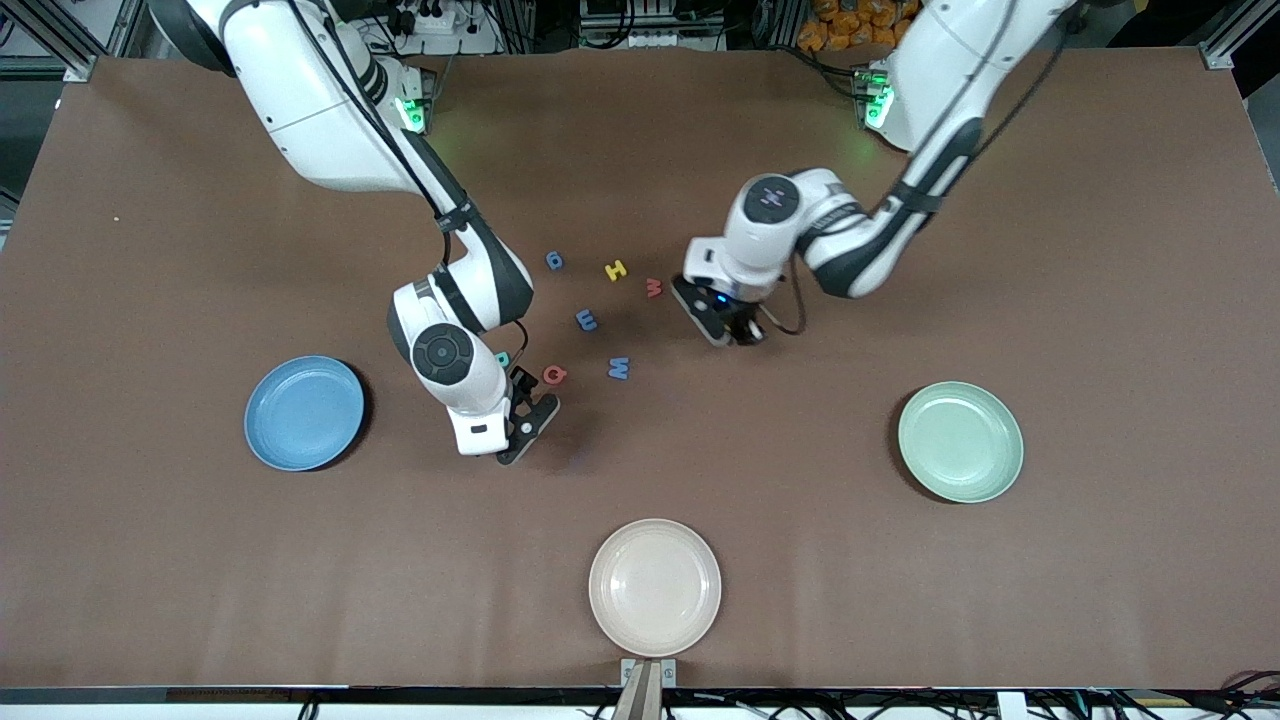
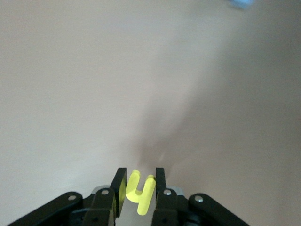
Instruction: Sort uppercase to blue plate, lowercase to green plate
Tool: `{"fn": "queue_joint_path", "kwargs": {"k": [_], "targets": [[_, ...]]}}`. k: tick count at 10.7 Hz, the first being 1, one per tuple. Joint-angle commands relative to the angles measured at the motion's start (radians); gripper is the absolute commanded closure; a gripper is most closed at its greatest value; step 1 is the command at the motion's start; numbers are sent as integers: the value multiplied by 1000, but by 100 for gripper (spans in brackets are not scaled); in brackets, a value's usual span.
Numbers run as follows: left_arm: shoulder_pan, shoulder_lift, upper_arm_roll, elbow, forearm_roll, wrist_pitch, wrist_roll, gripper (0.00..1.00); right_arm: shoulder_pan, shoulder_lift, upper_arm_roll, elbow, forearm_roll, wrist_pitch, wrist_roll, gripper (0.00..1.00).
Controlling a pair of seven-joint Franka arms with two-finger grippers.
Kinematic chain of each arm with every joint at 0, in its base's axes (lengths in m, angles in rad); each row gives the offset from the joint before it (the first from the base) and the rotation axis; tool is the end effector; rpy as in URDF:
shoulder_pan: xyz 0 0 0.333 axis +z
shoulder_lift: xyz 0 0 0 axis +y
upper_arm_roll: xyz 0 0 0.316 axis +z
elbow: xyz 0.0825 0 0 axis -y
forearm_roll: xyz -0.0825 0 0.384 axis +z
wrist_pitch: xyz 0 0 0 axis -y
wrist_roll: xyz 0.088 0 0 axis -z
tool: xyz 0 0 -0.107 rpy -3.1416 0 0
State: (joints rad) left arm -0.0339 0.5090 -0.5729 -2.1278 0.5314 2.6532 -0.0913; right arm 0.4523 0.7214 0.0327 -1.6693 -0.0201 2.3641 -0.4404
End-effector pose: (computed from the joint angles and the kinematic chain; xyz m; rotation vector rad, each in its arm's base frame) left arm 0.4716 -0.3422 0.2140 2.7891 -1.3434 0.2147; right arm 0.6011 0.3139 0.1823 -2.7999 -1.4083 0.0412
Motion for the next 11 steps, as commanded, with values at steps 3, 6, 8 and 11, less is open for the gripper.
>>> {"fn": "queue_joint_path", "kwargs": {"k": [3, 6, 8, 11], "targets": [[374, -9, -142, 101, 24, -137, 18, 100, 104, -6, 6, -17, -3, -37, 138, 0], [387, 32, -107, 283, 10, -384, 18, 100, 135, -45, 4, -78, -10, -10, 137, 0], [387, 94, -47, 342, 9, -395, 4, 100, 138, -71, 4, -116, -14, 14, 129, 0], [384, 178, 28, 420, 10, -395, 4, 100, 141, -102, 3, -153, -21, 20, 127, 0]]}}
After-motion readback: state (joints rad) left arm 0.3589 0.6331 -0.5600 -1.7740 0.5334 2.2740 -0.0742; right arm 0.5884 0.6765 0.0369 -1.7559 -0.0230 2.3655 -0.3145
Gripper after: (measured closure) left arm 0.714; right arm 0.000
